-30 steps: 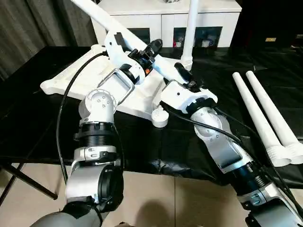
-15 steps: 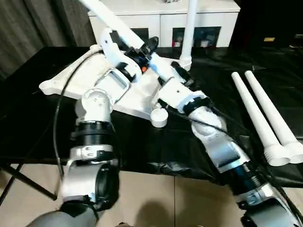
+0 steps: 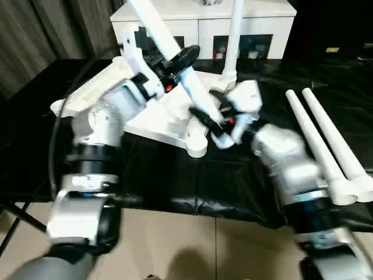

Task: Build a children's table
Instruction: Pick table leg

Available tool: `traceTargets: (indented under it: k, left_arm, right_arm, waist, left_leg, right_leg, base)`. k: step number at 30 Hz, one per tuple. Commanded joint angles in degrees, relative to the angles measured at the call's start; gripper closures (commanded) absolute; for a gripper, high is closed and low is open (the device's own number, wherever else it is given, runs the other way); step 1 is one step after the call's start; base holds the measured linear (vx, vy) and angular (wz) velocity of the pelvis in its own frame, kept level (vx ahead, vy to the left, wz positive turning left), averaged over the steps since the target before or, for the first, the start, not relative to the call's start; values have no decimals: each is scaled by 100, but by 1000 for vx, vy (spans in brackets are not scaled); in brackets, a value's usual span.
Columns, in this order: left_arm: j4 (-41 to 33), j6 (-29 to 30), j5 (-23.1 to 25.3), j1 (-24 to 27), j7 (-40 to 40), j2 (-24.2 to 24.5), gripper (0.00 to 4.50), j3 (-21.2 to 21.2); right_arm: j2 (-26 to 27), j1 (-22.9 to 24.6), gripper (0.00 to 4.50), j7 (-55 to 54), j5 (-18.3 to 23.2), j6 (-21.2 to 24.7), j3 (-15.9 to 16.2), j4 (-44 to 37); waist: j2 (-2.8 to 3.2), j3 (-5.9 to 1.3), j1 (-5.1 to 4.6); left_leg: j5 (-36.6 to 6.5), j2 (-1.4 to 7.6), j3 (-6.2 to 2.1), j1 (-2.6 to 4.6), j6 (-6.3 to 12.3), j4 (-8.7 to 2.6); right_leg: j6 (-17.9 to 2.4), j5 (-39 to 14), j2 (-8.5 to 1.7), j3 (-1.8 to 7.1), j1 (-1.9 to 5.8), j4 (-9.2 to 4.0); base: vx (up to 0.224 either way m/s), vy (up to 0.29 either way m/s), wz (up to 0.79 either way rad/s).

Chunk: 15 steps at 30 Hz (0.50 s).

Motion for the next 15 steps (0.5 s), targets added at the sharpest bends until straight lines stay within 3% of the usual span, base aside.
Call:
traceTargets:
  k: [1,4,6,8,9,14,15]
  left_arm:
    - [-357,98,-148,-32,-533,104,275,-190]
    - [-808,412,-420,44,-1536,391,275,-547]
    - [-835,517,-462,13,-1946,541,276,-669]
    - [-797,529,-454,-13,-2101,598,276,-710]
    - [-747,539,-434,-43,-2226,661,276,-745]
    - [-741,563,-386,-47,-2651,850,277,-870]
    - [-746,570,-387,-44,-2671,860,277,-877]
  right_arm:
    - [-65,-91,61,391,275,349,-9,-59]
    - [-390,-190,44,1012,539,902,-23,115]
    - [-595,-219,44,1347,656,1139,-21,196]
    - [-702,-218,44,1481,722,1230,5,197]
    - [-808,-195,44,1659,814,1313,27,200]
    - [-1029,-156,81,2085,860,1510,181,332]
    - [-1041,-147,106,2120,851,1519,207,335]
  waist:
    - [17,-497,24]
    - [-3,-502,40]
    - [-89,-477,27]
    - [-54,-484,52]
    - [-74,-470,50]
    - [-64,-469,65]
    - [-63,-470,69]
  left_leg:
    - [-891,85,-22,124,430,-375]
    - [-905,85,-10,125,396,-373]
    - [-923,76,13,105,408,-372]
    - [-913,72,7,109,419,-371]
    - [-934,74,17,110,383,-368]
    - [-966,76,8,112,315,-376]
    - [-965,78,6,116,310,-380]
  right_leg:
    - [-1808,218,-163,93,403,-291]
    - [-1820,96,-166,93,415,-285]
    - [-1793,-103,-162,100,400,-313]
    - [-1776,-251,-173,99,419,-307]
    - [-1715,-448,-177,109,398,-334]
    - [-1631,-738,-172,103,383,-351]
    - [-1623,-753,-172,101,382,-352]
  base:
    - [0,0,0]
    - [0,0,0]
    - [0,0,0]
    - [0,0,0]
    - [0,0,0]
    - [0,0,0]
    - [0,0,0]
